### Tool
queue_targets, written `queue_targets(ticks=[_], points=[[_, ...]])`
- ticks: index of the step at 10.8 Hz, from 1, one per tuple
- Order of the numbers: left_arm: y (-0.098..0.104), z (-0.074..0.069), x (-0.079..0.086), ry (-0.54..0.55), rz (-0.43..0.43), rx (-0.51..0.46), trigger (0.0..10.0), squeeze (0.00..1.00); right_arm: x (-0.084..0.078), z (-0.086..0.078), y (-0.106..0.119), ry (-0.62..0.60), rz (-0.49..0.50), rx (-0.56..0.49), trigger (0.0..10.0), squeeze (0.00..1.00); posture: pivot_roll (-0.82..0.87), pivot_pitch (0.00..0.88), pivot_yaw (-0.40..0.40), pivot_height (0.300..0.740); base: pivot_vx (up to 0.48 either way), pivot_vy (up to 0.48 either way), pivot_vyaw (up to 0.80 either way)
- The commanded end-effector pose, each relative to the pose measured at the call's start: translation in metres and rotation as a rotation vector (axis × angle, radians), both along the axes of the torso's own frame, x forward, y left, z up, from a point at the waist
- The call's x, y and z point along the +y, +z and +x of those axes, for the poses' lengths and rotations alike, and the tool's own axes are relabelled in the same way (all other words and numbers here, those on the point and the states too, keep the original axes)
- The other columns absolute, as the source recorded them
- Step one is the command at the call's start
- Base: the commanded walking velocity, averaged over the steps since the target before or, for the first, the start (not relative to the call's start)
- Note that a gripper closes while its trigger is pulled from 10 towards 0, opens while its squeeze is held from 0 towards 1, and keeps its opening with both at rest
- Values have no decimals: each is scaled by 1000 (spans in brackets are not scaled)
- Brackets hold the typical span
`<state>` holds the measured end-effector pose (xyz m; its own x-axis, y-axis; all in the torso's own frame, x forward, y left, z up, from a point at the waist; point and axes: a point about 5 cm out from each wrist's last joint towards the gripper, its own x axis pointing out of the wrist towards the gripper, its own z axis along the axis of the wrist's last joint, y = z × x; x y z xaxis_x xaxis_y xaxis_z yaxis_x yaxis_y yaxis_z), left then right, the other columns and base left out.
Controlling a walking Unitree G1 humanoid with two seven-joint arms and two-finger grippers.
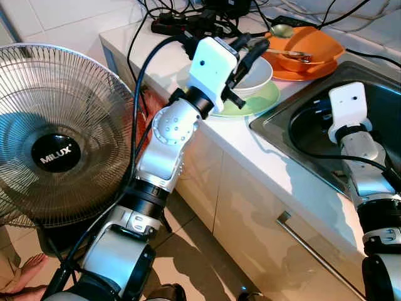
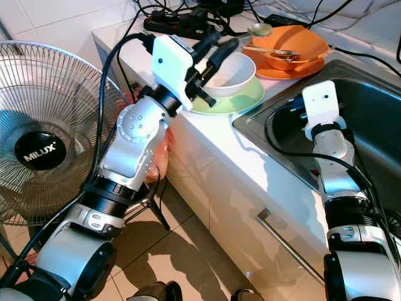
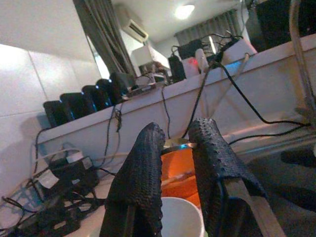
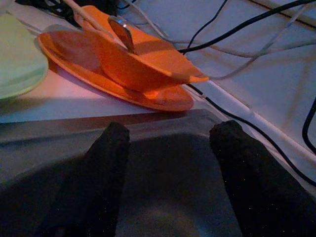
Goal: Kitchen organization
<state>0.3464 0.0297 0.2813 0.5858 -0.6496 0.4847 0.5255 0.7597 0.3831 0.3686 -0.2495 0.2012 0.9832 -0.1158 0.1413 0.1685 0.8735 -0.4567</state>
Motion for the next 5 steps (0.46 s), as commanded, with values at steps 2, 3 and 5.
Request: queue_targets(ticks=[2,3,5], points=[[2,-7,-5,-45,-5,-3,10000,0,-1,-1,14,5,4,-93,10000,59,-19,106,52,740,0,0,0],[-1,-8,-7,-69,-5,17,10000,0,6,-4,21,55,12,-157,10000,0,-20,109,52,740,0,0,0],[-4,-12,-11,-132,6,52,10000,0,25,-10,32,199,23,-261,10000,0,-18,110,53,740,0,0,0]])
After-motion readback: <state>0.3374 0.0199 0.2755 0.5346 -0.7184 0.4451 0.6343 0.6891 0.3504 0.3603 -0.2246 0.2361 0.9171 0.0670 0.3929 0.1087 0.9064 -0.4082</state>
